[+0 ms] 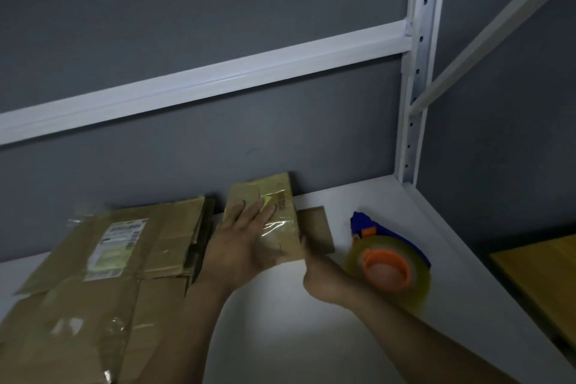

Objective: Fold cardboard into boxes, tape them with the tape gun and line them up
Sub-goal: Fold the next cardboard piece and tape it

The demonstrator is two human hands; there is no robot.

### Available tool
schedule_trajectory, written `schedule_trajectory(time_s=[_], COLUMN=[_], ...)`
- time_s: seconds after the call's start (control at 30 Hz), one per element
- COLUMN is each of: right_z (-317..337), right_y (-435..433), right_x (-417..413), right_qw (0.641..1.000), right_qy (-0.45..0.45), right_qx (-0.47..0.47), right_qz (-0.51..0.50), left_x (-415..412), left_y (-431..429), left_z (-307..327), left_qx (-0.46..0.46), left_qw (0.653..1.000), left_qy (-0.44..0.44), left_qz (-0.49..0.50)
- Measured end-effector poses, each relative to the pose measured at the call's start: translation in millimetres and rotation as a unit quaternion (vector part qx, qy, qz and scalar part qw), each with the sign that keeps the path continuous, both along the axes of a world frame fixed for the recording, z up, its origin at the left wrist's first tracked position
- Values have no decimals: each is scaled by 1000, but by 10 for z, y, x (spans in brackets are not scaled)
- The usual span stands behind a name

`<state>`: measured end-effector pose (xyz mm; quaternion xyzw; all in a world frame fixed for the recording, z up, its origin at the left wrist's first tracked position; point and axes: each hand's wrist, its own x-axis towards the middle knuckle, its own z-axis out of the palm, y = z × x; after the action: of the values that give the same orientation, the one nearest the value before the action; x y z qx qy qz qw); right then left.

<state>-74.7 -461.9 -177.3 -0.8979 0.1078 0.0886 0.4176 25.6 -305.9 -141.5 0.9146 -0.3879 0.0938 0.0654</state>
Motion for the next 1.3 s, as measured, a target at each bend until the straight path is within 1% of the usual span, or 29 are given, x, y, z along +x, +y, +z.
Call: schedule_trajectory(time_s=[0.03, 0.07, 0.13, 0.17, 0.23, 0.27, 0.3, 0.33, 0.4, 0.47, 0.53, 0.6, 0.73, 0.8, 0.87, 0.93, 0.97, 1.0, 1.07, 1.13, 1.17, 1.23, 1.3], right_z=[22, 75, 201, 253, 275, 274, 270, 275, 310, 339, 356, 344, 271, 246, 283, 372, 418, 431, 398, 299, 234, 106, 19], right_y=[-28, -71, -199, -282, -486, -583, -666, -739, -828, -880, -910, -919, -852, -797, -781, -818, -843, -857, -807, -671, -599, -503, -499], right_x=[0, 16, 79, 109, 169, 191, 210, 220, 246, 312, 390, 451, 482, 494, 493, 470, 461, 473, 532, 612, 645, 648, 608], right_qw=[1000, 998, 987, 982, 975, 972, 969, 965, 959, 953, 942, 934, 950, 949, 944, 951, 955, 957, 952, 933, 922, 905, 903], right_qy=[-16, -55, -150, -179, -201, -209, -214, -217, -207, -214, -239, -256, -260, -272, -274, -229, -207, -205, -256, -332, -359, -396, -396], right_qx=[-17, -29, -54, -66, -61, -46, -32, -30, -65, -93, -133, -159, -108, -115, -137, -137, -129, -117, -94, -115, -130, -151, -161], right_qz=[-1, -9, -10, 10, 68, 94, 118, 142, 181, 192, 196, 193, 136, 110, 122, 158, 171, 171, 136, 85, 64, 31, 38], left_x=[-5, -7, -23, -28, 10, 46, 89, 134, 189, 213, 246, 277, 253, 220, 192, 162, 146, 130, 102, 99, 103, 111, 151], left_y=[4, 9, 31, 61, 189, 277, 357, 420, 449, 404, 344, 307, 203, 154, 159, 194, 192, 168, 72, -34, -70, -99, -78], left_z=[19, 42, 121, 169, 226, 241, 240, 213, 146, 56, -37, -111, -133, -114, -79, -27, 3, 22, 12, -52, -96, -168, -210], left_qx=[5, 5, -40, -76, -156, -183, -193, -187, -174, -207, -240, -266, -280, -260, -214, -163, -152, -153, -169, -191, -210, -247, -264], left_qw=[1000, 1000, 998, 992, 963, 948, 942, 943, 951, 955, 957, 955, 958, 965, 976, 983, 984, 985, 985, 980, 974, 964, 960], left_qy=[2, 9, 43, 84, 197, 233, 246, 244, 226, 185, 119, 86, 40, 13, 30, 83, 92, 82, 23, -50, -73, -80, -79], left_qz=[-2, -8, -38, -56, -96, -113, -121, -124, -119, -110, -108, -99, -55, -36, -19, -9, -6, -1, 15, 37, 44, 54, 39])
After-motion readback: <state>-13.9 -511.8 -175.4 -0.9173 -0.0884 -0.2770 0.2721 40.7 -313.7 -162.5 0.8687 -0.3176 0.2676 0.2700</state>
